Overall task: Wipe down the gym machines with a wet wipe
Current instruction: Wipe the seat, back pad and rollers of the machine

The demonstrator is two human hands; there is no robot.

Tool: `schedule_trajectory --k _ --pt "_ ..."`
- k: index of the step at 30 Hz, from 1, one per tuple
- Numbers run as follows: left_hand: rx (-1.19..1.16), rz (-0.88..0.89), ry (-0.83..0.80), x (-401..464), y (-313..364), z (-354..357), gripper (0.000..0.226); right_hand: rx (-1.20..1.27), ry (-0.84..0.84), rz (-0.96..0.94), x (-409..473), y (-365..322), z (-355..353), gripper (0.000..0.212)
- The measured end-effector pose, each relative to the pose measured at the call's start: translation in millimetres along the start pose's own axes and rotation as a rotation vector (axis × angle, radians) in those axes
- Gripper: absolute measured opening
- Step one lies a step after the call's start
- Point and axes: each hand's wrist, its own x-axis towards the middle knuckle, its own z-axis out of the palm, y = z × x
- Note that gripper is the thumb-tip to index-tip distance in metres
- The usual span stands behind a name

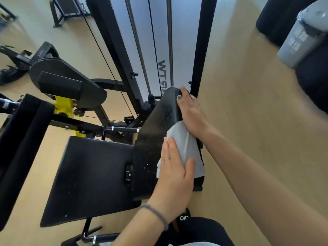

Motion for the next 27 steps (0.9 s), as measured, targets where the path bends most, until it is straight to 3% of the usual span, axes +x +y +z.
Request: schedule_trajectory --k 5,9,11,14,19,22,24,26,27 --pt "-0.007 -0.111 0.057 58.3 21.4 -20.4 0.075 -0.053 -0.051 0.006 11.0 1.9 -3.9 0.054" --pt "0.519 -0.121 0.231 67.5 32.0 -27.5 0.063 -0.147 -0.028 -0.106 21.7 -0.2 -8.1 0.048" --pt "0.588 -0.094 0.242 59.7 40.4 -18.1 0.055 -0.149 -0.004 -0.208 25.5 0.3 -10.9 0.039" --pt "0.352 -0.160 0.290 47.6 50.1 5.0 0.059 -0.088 -0.069 -0.233 34.9 2.1 -19.4 0.030" --pt "0.300 -0.227 0.325 46.8 56.5 13.2 0.066 -0.201 -0.225 -0.282 51.5 -0.5 -23.0 0.057" --pt "0.202 -0.319 0.321 75.6 69.3 -1.8 0.037 -0.261 -0.260 -0.246 56.0 -4.6 -19.1 0.075" --pt "0.161 -0.296 0.315 102.9 78.9 -12.5 0.014 -0.142 -0.294 -0.181 58.2 -6.1 -23.8 0.063" --pt "0.175 -0.265 0.333 123.8 81.7 -18.8 0.021 0.067 -0.316 -0.074 59.3 -7.2 -29.7 0.040" --pt "0.173 -0.247 0.337 125.3 80.1 -18.2 0.025 0.090 -0.328 -0.058 59.5 -7.8 -32.4 0.039"
